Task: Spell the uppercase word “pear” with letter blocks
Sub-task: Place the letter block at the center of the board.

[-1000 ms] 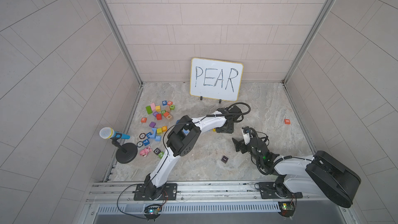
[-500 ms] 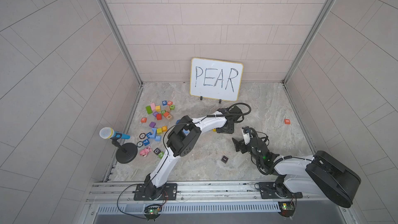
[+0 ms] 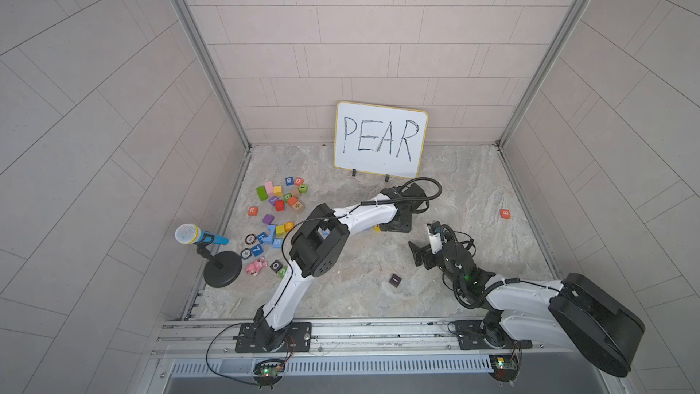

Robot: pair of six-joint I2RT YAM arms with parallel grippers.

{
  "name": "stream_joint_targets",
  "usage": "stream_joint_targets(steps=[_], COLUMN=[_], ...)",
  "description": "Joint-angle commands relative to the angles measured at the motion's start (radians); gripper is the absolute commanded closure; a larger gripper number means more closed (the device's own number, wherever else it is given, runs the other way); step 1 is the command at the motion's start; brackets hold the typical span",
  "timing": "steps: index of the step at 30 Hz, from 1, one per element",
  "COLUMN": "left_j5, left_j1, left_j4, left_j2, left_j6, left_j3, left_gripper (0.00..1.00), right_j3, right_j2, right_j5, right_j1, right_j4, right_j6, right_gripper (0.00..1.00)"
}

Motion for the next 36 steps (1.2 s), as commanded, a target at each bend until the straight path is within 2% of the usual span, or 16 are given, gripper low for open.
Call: stream_joint_targets(steps=[1,6,11,18,22,30,36], left_j5=[-0.043,-0.069,-0.129,-0.136,-0.151,-0.147,-0.143], left_j1=[-0.007,-0.001,0.036,0.132,0.163,0.163,0.164], left_j4=[-0.023,-0.044,-0.130,-0.127,-0.105,0.005,0.013], left_j2=[-0.079,-0.137,-0.212,-0.350,-0.410,-0.489,-0.476], left_j6=[-0.005,0.007,0.028,0.040,0.040,0.067,0.078], left_j3=[-0.007,-0.023,-0.043,-0.193,-0.266,-0.393,-0.388], left_gripper=[0.46,0.44,0.40,0.37,0.35,0.19,0.08], right_j3=[0.005,0.034,0.134,0.218,0.247,0.261,0.263], right_j2=[-0.036,-0.014,0.041,0.188,0.219,0.233,0.214], right_j5=[-0.017,-0.034,-0.058,-0.074,-0.093,-0.163,-0.177], right_j1=[-0.002,0.003,0.015,0.080,0.097,0.112,0.118], right_j4=[-0.053,-0.051,-0.053,0.092,0.089,0.057,0.015], right_j6=[0.006,0.003,-0.007,-0.082,-0.121,-0.167,-0.172], right_gripper=[0.00,0.00,0.00,0.00,0.00,0.00,0.00])
